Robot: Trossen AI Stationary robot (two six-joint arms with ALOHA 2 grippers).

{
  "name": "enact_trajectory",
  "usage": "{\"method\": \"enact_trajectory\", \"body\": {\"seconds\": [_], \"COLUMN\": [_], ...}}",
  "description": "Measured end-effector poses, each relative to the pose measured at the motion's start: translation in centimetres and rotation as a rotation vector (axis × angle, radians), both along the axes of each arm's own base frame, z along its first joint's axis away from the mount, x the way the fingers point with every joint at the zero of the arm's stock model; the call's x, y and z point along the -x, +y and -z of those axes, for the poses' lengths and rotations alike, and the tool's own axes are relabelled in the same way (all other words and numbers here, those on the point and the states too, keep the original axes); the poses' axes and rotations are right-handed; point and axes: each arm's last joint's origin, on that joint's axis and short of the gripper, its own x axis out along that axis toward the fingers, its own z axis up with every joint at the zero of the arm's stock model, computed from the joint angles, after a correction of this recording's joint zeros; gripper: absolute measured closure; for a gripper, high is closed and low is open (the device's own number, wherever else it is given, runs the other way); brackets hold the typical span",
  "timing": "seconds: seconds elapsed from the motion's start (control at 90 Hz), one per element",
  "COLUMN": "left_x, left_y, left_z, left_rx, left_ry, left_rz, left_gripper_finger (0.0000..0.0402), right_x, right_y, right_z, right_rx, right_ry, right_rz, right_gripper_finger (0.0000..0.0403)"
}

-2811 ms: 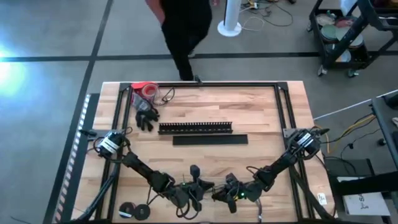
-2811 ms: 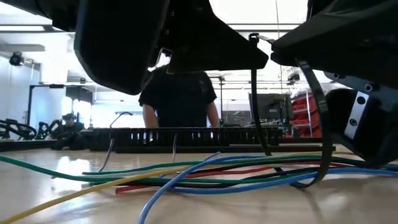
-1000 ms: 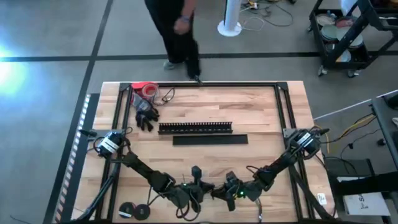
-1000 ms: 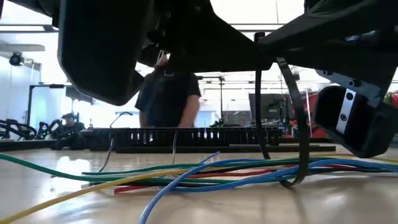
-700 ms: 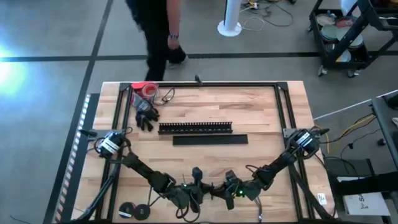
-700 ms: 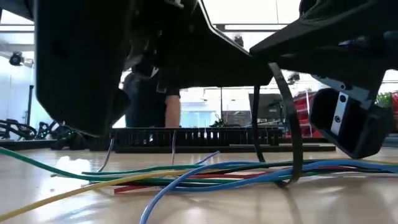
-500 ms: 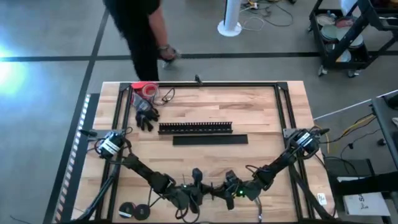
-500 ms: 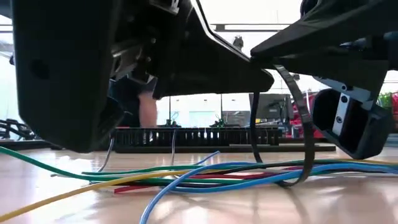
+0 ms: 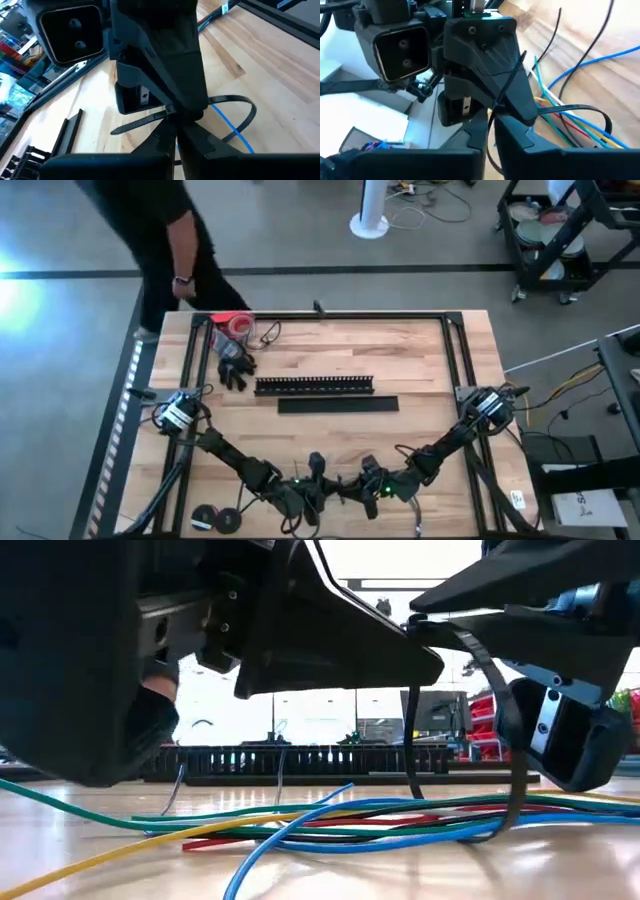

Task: Ziptie cables
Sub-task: Wrap the cable wires with the black zip tie

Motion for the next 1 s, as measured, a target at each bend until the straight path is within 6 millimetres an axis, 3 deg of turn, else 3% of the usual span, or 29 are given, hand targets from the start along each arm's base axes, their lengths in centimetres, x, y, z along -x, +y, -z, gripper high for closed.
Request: {"method": "enact_trajectory", "body": {"seconds": [0.233,0.378,0.567,1.0], "left_x": [0.0,0.0,-0.1,-0.1], "left_y": [0.0,0.0,0.0,0.0], "left_z": [0.0,-0.1,-0.1,-0.1], "left_rx": [0.003,0.006,0.006,0.005], "left_ry": [-0.004,-0.008,-0.011,-0.011], "left_rz": [0.000,0.000,-0.002,-0.003], "left_gripper_finger": [0.0402,0.0402,0.0402,0.0402], "right_x": [0.6,1.0,0.4,-1.6], "right_y": [-0.5,-1.3,-2.7,-2.9], "right_z": [-2.1,-4.0,-4.5,-3.6], "right_rx": [0.088,0.140,0.164,0.141], "right_ry": [0.095,0.145,0.176,0.203], "right_rz": [-0.009,0.009,0.022,-0.030], "right_gripper_finger": [0.0274,0.0250,0.0259,0.0311]}}
